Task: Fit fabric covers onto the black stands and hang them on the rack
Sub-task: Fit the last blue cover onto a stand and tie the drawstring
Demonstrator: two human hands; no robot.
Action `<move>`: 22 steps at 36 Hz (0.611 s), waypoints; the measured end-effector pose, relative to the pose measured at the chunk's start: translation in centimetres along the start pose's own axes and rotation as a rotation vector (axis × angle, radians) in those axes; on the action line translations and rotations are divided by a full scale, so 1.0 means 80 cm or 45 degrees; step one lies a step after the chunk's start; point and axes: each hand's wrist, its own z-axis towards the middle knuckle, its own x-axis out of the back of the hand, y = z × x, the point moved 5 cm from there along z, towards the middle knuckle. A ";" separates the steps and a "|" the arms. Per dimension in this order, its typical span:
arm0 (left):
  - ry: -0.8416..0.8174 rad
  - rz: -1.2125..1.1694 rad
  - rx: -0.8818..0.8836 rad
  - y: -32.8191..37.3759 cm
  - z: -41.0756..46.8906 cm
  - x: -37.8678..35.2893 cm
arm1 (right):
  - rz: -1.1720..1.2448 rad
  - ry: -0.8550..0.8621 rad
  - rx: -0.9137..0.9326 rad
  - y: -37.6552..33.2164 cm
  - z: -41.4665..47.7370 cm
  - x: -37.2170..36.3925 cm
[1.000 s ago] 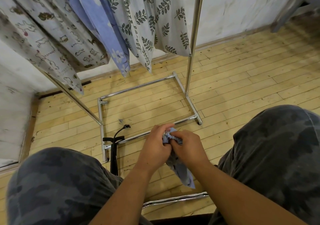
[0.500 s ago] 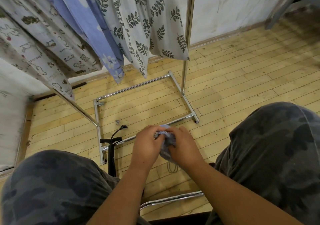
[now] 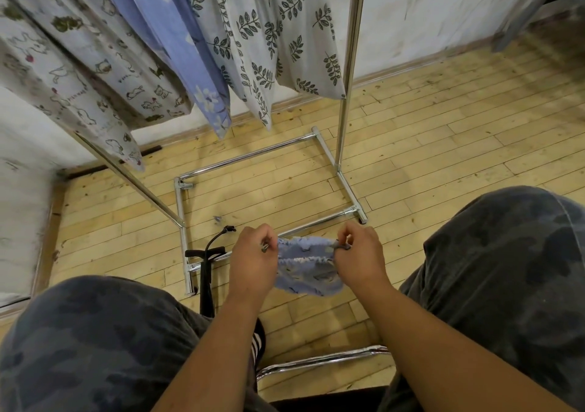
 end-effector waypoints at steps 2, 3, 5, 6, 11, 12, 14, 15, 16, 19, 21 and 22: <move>-0.055 0.017 -0.020 -0.001 -0.002 -0.002 | 0.050 -0.017 0.018 -0.003 0.000 -0.004; -0.082 0.012 -0.047 0.000 -0.003 -0.003 | 0.070 -0.036 0.032 -0.005 -0.001 -0.006; -0.120 0.024 -0.106 0.002 -0.006 -0.003 | 0.107 -0.067 0.058 -0.009 -0.004 -0.010; -0.127 0.047 -0.133 0.004 -0.007 -0.002 | 0.114 -0.076 0.077 -0.011 -0.005 -0.011; -0.275 0.261 -0.240 0.010 -0.015 -0.013 | 0.033 -0.138 0.107 -0.015 -0.010 -0.016; -0.302 0.295 -0.238 0.011 -0.016 -0.016 | 0.023 -0.127 0.115 -0.015 -0.011 -0.016; -0.339 0.318 -0.217 0.012 -0.017 -0.020 | 0.014 -0.128 0.131 -0.016 -0.012 -0.017; -0.352 0.321 -0.214 0.013 -0.018 -0.022 | 0.008 -0.140 0.127 -0.017 -0.011 -0.018; -0.367 0.321 -0.212 0.013 -0.018 -0.025 | -0.037 -0.167 0.134 -0.016 -0.011 -0.019; -0.363 0.306 -0.166 0.014 -0.016 -0.027 | -0.127 -0.276 0.147 -0.012 -0.013 -0.019; -0.310 0.304 -0.124 0.013 -0.014 -0.023 | -0.202 -0.287 0.185 -0.006 -0.013 -0.018; -0.285 0.313 -0.123 0.012 -0.012 -0.022 | -0.235 -0.321 0.160 -0.004 -0.012 -0.019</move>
